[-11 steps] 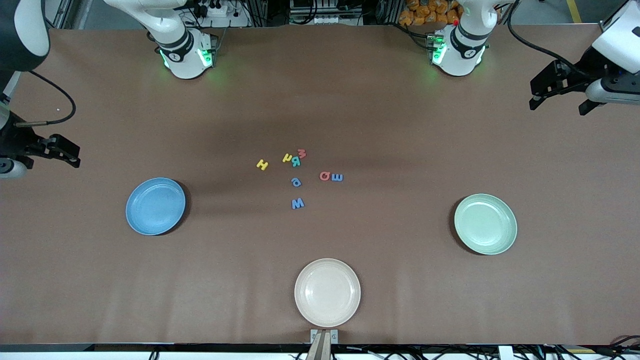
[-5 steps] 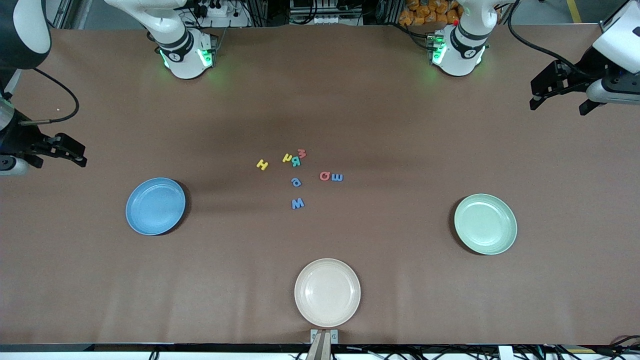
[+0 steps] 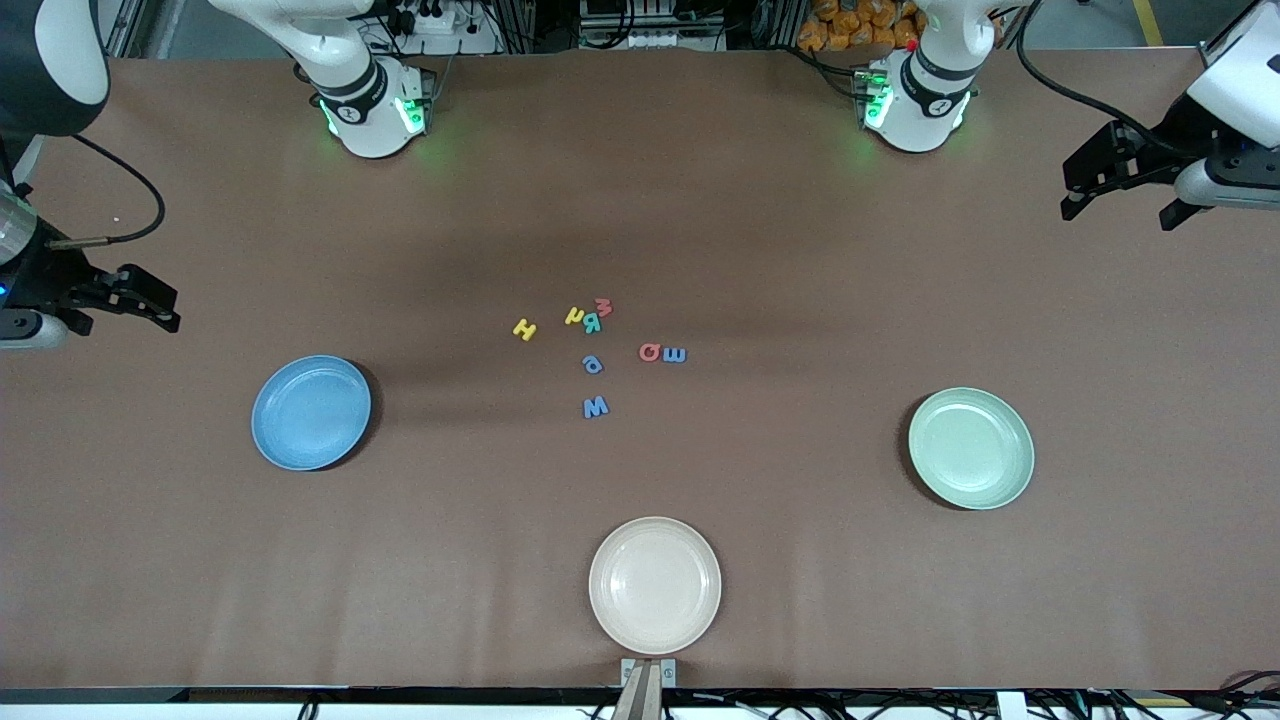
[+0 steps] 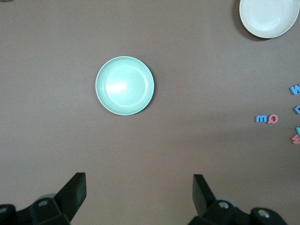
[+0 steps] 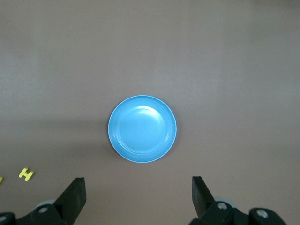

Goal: Sort uppercase to blue plate, lowercase to green plate
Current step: 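Reach the right gripper toward the yellow H while the left gripper starts moving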

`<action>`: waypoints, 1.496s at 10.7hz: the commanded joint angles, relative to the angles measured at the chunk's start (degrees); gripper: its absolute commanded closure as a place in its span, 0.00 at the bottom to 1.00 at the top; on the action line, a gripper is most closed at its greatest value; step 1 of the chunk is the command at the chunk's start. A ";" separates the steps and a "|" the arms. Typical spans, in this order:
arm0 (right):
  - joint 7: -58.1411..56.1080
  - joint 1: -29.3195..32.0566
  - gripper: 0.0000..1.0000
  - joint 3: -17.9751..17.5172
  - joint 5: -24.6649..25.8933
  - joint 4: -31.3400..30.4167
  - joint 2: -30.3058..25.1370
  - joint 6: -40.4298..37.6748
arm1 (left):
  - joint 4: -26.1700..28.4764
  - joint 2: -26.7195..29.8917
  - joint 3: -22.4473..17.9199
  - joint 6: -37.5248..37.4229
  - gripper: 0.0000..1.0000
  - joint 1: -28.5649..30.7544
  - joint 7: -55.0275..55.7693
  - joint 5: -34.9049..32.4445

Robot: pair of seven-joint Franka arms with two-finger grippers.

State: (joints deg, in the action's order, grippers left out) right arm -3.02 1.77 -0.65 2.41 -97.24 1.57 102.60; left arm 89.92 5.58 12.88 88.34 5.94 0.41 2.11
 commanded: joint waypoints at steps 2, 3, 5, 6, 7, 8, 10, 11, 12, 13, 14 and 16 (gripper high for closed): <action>8.18 0.78 0.00 -5.23 -0.39 -2.95 -1.65 -0.29 | 0.16 0.31 0.48 -1.68 0.00 1.01 0.73 1.49; 12.29 0.51 0.00 -6.98 -0.39 -3.65 -1.31 -0.03 | 0.16 0.31 0.40 -2.12 0.00 1.09 0.73 1.49; 19.15 0.42 0.00 -11.11 -0.30 -6.63 -1.39 2.16 | 0.34 0.31 0.31 -2.12 0.00 1.18 0.82 1.49; 21.80 0.34 0.00 -12.70 -0.21 -7.25 -1.30 2.69 | 0.51 0.23 0.31 -2.12 0.00 1.18 0.73 1.49; 23.65 0.16 0.00 -13.50 -0.21 -7.87 -1.22 3.13 | 0.86 0.23 0.31 -2.12 0.00 1.18 0.73 1.49; 25.15 -0.19 0.00 -14.11 -0.21 -8.31 -1.04 3.74 | 1.39 0.23 0.31 -2.12 0.00 1.09 0.73 1.49; 32.15 -2.82 0.00 -15.60 -0.21 -12.33 0.10 9.34 | 1.66 -0.47 0.75 -2.12 0.00 0.57 1.51 1.49; 35.24 -3.79 0.00 -16.14 -0.21 -14.79 1.06 12.77 | 1.83 -0.83 1.53 -2.12 0.00 0.39 2.56 1.49; 38.06 -4.75 0.00 -16.31 -0.21 -16.99 2.03 15.59 | 1.92 -1.53 3.10 -2.12 0.00 0.22 4.49 1.49; 41.39 -5.72 0.00 -16.66 -0.21 -18.58 3.17 17.62 | 2.18 -2.32 4.43 -2.12 0.00 0.13 7.47 1.49; 45.60 -7.38 0.00 -16.67 -0.30 -18.95 5.27 18.51 | 2.27 -3.37 6.53 -2.04 0.00 0.04 9.84 1.49; 53.95 -10.20 0.00 -16.75 -0.30 -18.86 10.62 21.75 | 3.06 -5.83 9.61 -1.34 0.00 -0.57 14.50 1.41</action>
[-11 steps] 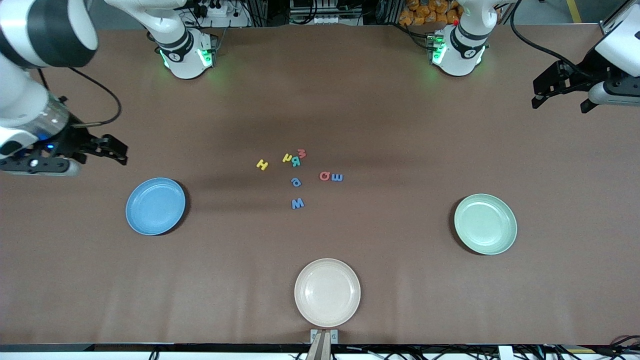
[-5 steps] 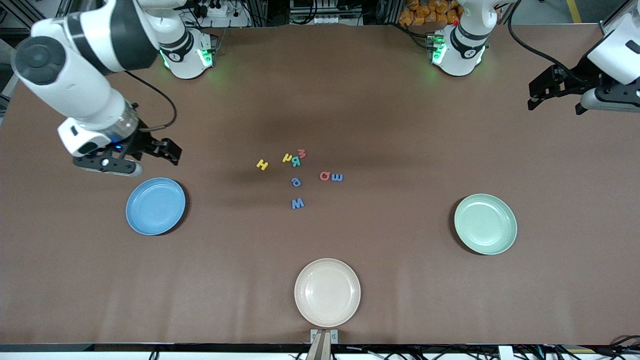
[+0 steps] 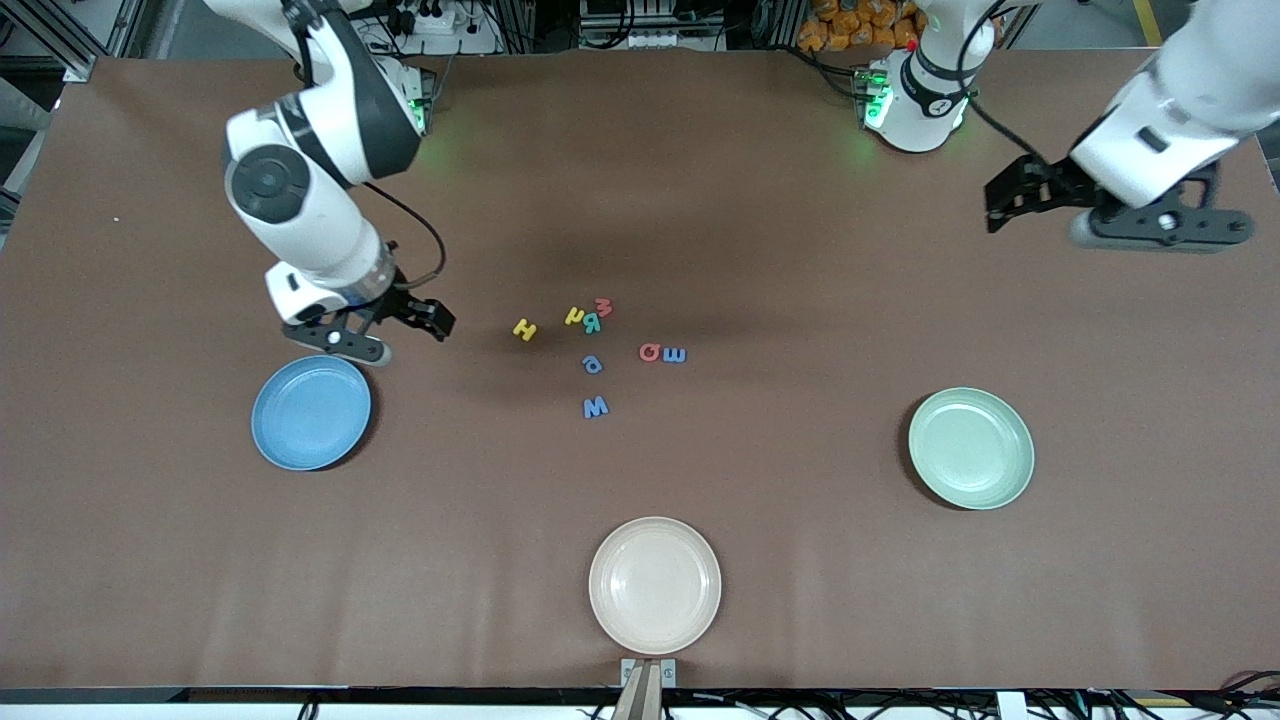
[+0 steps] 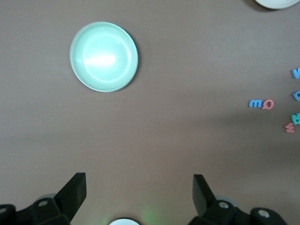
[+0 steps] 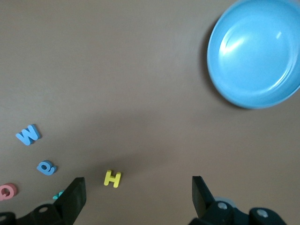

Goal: Sort uppercase to blue plate, lowercase to green plate
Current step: 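Grasp the yellow H with the right gripper while the left gripper reaches letters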

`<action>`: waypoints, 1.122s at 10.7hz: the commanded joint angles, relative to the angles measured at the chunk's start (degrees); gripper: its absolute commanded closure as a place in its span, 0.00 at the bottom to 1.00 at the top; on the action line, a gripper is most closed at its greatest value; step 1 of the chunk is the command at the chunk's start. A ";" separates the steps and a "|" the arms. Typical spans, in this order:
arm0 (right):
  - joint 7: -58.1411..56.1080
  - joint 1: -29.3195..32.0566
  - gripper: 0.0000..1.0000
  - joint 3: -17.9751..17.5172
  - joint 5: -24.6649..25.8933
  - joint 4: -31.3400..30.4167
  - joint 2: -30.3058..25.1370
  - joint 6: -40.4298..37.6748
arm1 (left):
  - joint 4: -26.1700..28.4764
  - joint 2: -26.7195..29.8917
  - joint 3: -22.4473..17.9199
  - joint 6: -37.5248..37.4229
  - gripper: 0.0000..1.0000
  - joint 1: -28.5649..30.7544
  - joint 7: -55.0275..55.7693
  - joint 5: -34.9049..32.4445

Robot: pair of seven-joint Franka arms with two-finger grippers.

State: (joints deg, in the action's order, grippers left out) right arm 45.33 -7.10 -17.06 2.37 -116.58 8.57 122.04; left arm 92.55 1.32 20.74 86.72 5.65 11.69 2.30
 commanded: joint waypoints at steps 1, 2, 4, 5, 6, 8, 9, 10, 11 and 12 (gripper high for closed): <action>8.70 -2.64 0.00 -0.26 -0.17 0.65 6.60 3.55 | 1.57 -2.37 3.33 1.68 0.00 -0.55 5.52 0.86; 11.69 -3.53 0.00 -0.26 -0.17 0.65 9.50 6.00 | 3.32 -2.99 4.65 3.96 0.00 -0.90 7.89 0.86; 15.14 -4.41 0.02 -0.26 -0.08 0.39 14.08 10.92 | 8.67 -3.08 7.72 10.28 0.00 -1.34 12.02 0.68; 15.40 -4.41 0.02 -0.26 -0.17 0.21 15.32 12.16 | 11.75 -3.51 9.39 14.23 0.00 -1.43 14.57 0.60; 16.02 -4.59 0.03 -0.26 -0.17 -0.75 16.20 13.74 | 14.39 -4.04 10.89 18.18 0.00 -1.69 16.94 0.33; 16.02 -5.03 0.06 -0.26 -0.17 -5.74 16.65 22.50 | 17.83 -6.41 13.44 24.43 0.00 -1.96 20.20 0.07; 16.28 -5.12 0.06 -0.26 -0.17 -6.64 17.43 24.20 | 18.71 -7.99 14.23 26.98 0.00 -3.09 21.96 -1.50; 18.29 -5.64 0.06 -0.26 -0.17 -6.65 17.44 24.13 | 18.98 -9.92 15.20 28.66 0.00 -3.88 24.24 -4.38; 20.22 -6.86 0.06 -0.26 -0.09 -6.65 17.35 23.87 | 18.99 -12.20 16.34 30.51 0.00 -4.15 27.05 -5.89; 20.50 -7.05 0.06 -0.52 -0.17 -6.73 17.53 23.86 | 19.07 -14.22 16.96 32.79 0.00 -4.33 28.99 -6.60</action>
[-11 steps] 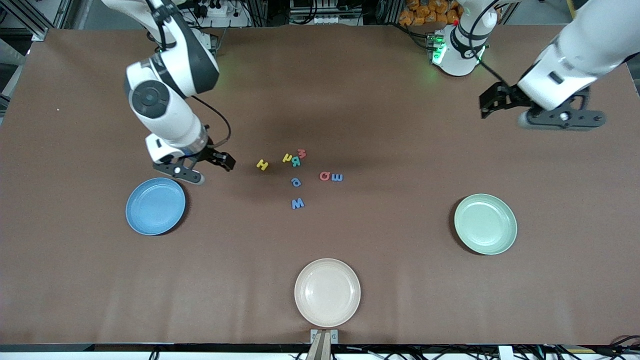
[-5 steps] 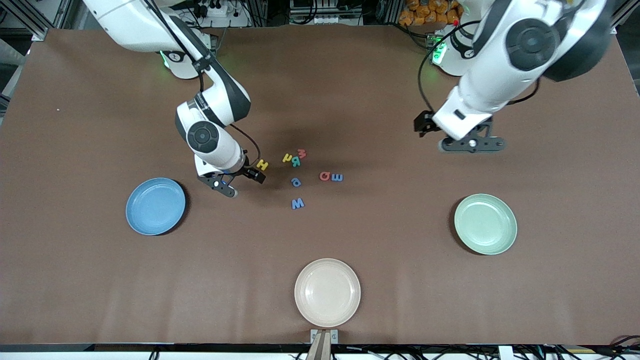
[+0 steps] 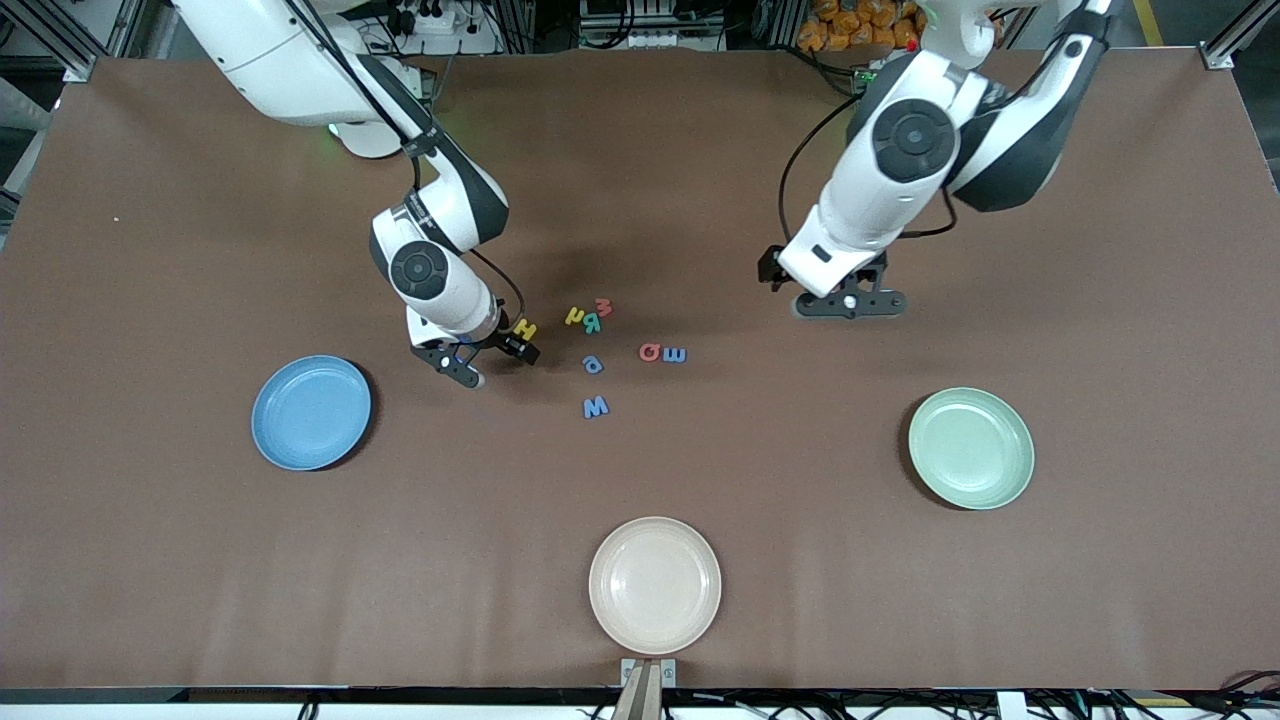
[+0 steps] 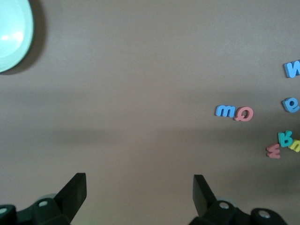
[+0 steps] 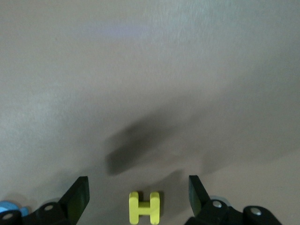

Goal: Sort uppercase to blue plate, lowercase to green plate
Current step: 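Grasp the yellow H with the right gripper while the left gripper reaches letters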

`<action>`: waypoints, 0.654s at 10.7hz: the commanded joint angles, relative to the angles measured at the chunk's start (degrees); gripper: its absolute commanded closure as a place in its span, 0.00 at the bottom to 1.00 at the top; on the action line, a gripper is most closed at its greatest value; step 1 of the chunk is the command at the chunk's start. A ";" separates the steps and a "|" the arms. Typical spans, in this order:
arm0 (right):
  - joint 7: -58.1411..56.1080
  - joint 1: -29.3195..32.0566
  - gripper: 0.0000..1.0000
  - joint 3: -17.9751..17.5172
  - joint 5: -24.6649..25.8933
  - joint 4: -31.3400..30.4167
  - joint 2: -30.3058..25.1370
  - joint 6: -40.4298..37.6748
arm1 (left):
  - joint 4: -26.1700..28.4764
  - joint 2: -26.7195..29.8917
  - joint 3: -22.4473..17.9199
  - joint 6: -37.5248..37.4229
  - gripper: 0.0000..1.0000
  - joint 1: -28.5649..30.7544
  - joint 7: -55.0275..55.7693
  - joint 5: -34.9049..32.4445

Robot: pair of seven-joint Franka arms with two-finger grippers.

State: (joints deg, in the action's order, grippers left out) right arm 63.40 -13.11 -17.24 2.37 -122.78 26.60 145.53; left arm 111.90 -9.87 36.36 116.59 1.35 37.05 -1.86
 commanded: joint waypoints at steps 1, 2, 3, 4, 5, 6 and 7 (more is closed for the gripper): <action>2.61 -1.04 0.07 -0.77 -0.17 -0.61 -0.50 0.28 | -0.01 -4.53 1.35 4.86 0.00 -0.99 4.25 -3.40; 3.22 -1.13 0.10 -0.95 -0.17 -0.62 -0.41 0.19 | 0.51 -5.93 1.35 6.88 0.00 -1.18 4.25 -4.80; 3.22 -1.13 0.10 -0.95 -0.17 -0.70 0.02 0.54 | 1.65 -7.08 1.35 9.77 0.00 -1.35 4.25 -6.99; 3.22 -1.13 0.10 -0.95 -0.17 -0.79 0.55 0.81 | 2.79 -8.31 1.35 12.75 0.00 -1.79 4.25 -8.58; 3.22 -1.21 0.13 -0.95 -0.17 -1.05 0.64 0.90 | 3.32 -9.54 1.35 15.22 0.00 -2.40 4.25 -9.29; 3.22 -1.30 0.16 -1.04 -0.17 -1.14 0.73 0.90 | 3.33 -11.20 1.35 16.99 0.00 -3.54 4.34 -10.43; 3.22 -1.39 0.20 -1.39 -0.17 -1.14 0.73 0.90 | 3.15 -12.79 1.26 18.48 0.00 -4.68 4.60 -12.10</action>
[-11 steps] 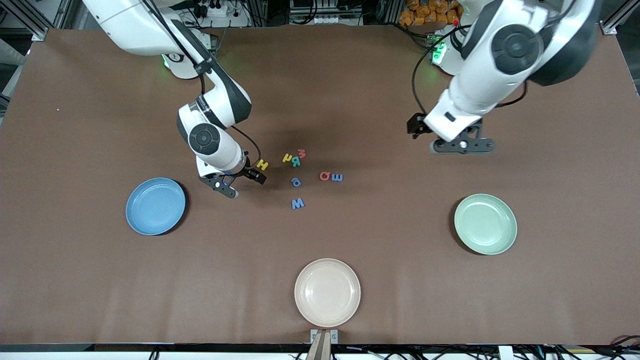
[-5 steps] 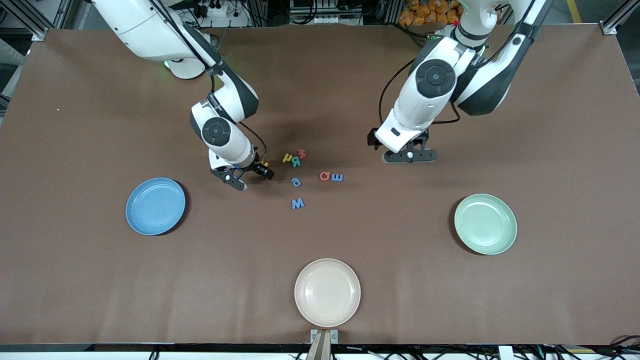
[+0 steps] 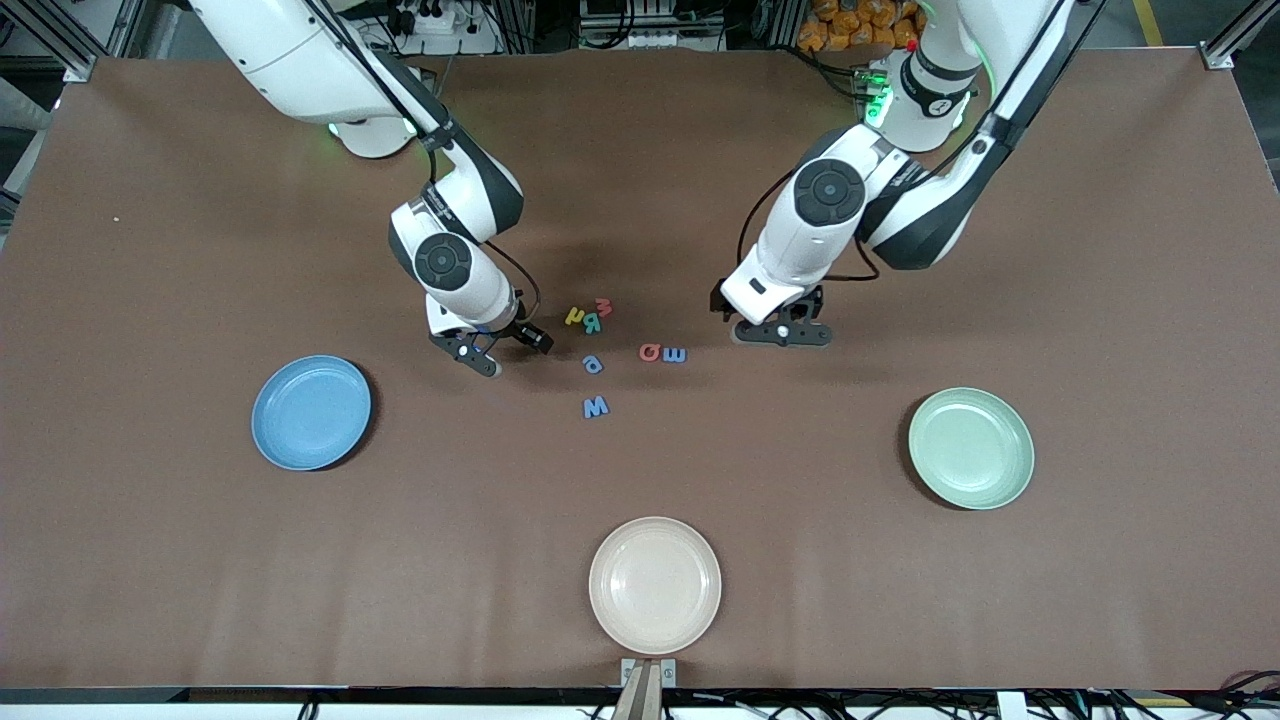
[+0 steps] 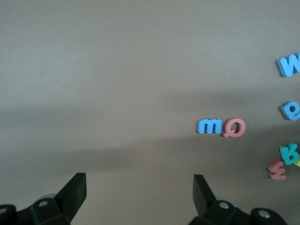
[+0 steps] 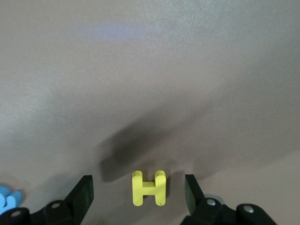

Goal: Sort uppercase to blue plate, lowercase to green plate
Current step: 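Grasp the yellow H with the right gripper while the left gripper reaches letters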

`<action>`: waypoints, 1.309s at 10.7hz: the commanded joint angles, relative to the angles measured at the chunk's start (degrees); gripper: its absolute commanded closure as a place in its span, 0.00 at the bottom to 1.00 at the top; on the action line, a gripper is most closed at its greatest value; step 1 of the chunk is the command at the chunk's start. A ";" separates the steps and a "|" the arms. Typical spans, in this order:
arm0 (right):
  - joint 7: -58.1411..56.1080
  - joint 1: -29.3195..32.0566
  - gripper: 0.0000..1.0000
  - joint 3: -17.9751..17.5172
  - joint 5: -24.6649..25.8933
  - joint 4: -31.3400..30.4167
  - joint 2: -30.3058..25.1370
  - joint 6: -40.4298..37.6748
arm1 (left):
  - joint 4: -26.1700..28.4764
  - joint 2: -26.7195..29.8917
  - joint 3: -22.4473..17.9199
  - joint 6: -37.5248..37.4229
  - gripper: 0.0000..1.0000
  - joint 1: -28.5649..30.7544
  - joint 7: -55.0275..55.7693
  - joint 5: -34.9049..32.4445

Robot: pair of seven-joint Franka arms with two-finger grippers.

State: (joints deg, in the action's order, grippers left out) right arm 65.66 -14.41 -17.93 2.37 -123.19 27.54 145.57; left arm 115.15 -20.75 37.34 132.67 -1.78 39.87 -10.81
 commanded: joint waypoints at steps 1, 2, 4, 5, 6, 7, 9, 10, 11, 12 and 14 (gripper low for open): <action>0.96 -0.09 0.23 -0.79 -0.17 -0.74 0.41 1.11 | -0.28 -3.32 0.01 3.81 0.00 -2.78 3.26 -5.26; 0.96 -0.09 0.25 -1.05 -0.17 -0.74 0.76 2.16 | -0.54 -4.98 -0.25 4.61 0.00 -4.27 5.37 -7.37; 0.96 -0.09 0.36 -1.05 -0.17 -0.82 0.94 2.17 | -0.72 -7.80 -1.91 6.89 0.00 -7.26 8.46 -10.45; 0.79 -0.09 0.39 -1.14 -0.17 -1.61 0.94 2.34 | -0.80 -8.94 -2.88 7.94 0.00 -8.58 8.90 -10.90; 0.70 -0.09 0.44 -1.14 -0.17 -1.79 0.85 2.35 | -1.67 -10.26 -3.67 8.74 0.00 -9.98 8.99 -10.90; 0.35 -0.09 0.47 -1.14 -0.17 -1.79 0.85 2.35 | -2.73 -11.32 -4.99 8.75 0.00 -11.39 9.08 -10.90; 0.17 -0.09 0.55 -1.14 -0.17 -1.79 0.85 2.35 | -4.23 -12.73 -6.22 8.83 0.00 -12.98 9.26 -12.21; -0.09 -0.09 0.60 -1.14 -0.17 -1.79 0.94 2.35 | -5.36 -13.61 -6.67 8.75 0.00 -13.42 8.82 -16.22; -0.97 -0.09 0.66 -1.14 -0.17 -1.79 0.94 2.35 | -5.81 -14.48 -6.67 8.83 0.00 -13.42 8.29 -20.96; -1.50 -0.09 0.71 -1.14 -0.17 -1.96 0.94 2.35 | -7.38 -15.62 -6.67 8.75 0.00 -14.03 7.42 -26.40; -2.55 0.00 0.80 -1.14 -0.17 -2.14 0.85 2.35 | -11.15 -18.78 -6.67 8.75 0.00 -15.87 2.51 -29.10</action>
State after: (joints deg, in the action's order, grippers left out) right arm 64.39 -14.53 -18.88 2.37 -123.80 28.00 147.28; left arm 108.33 -36.29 31.28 141.46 -15.27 45.62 -37.59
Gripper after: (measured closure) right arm 0.670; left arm 0.000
